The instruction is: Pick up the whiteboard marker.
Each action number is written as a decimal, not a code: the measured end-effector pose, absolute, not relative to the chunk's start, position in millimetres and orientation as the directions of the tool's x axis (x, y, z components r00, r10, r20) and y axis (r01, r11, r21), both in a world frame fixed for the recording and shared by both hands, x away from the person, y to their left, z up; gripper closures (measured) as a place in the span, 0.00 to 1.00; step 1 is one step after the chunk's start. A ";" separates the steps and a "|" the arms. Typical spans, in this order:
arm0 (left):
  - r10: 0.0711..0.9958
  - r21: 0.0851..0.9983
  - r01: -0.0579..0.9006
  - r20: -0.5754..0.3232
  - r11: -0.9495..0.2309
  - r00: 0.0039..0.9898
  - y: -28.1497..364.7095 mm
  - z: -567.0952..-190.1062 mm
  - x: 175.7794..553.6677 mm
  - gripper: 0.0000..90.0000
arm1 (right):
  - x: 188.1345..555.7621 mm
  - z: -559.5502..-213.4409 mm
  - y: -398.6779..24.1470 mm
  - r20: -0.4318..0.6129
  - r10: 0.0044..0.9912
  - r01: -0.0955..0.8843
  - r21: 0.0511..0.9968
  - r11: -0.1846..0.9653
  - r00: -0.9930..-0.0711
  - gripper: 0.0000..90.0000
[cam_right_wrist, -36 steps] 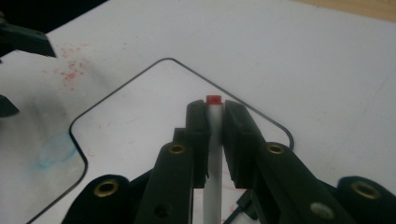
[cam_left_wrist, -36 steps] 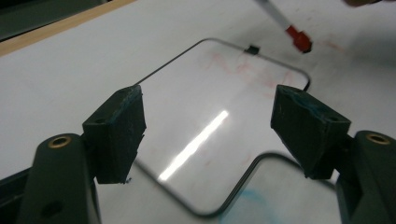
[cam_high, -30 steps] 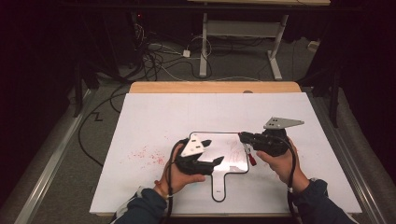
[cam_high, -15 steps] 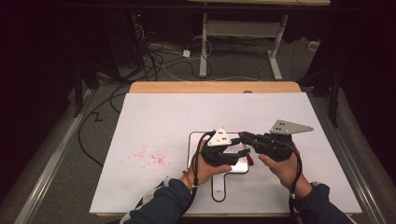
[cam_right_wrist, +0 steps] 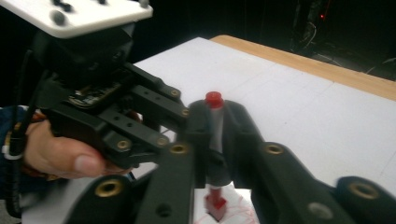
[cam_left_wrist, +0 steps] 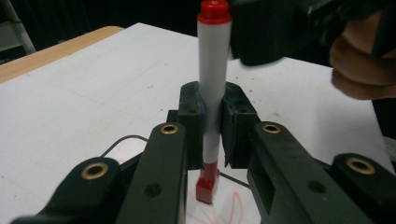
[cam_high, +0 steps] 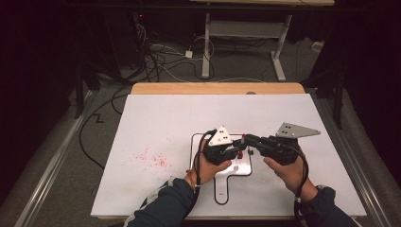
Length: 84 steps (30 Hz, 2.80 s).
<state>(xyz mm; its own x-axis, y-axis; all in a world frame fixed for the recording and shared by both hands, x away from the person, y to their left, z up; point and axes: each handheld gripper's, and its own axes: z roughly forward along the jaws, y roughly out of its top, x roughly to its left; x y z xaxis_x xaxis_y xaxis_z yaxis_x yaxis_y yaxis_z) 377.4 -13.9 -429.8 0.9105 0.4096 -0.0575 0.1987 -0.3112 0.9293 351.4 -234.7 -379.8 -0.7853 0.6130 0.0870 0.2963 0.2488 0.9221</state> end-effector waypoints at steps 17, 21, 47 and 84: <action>0.433 0.920 0.138 0.037 -0.367 0.901 -37.8 -453.6 429.1 0.87 | 329.2 -396.4 -292.9 -0.002 0.682 0.296 0.900 0.319 -0.731 0.54; 0.484 0.907 0.153 0.063 -0.393 0.873 -39.8 -453.9 445.0 0.87 | 320.0 -404.5 -302.4 -0.029 0.666 0.291 0.885 0.364 -0.746 0.52; 0.444 0.917 0.167 0.011 -0.361 0.896 -34.4 -457.9 432.5 0.87 | 313.3 -413.6 -297.0 -0.081 0.623 0.261 0.860 0.438 -0.778 0.48; 0.483 0.918 0.164 0.033 -0.361 0.875 -11.2 -459.5 449.1 0.87 | 296.8 -416.7 -299.5 -0.177 0.635 0.189 0.865 0.464 -0.752 0.36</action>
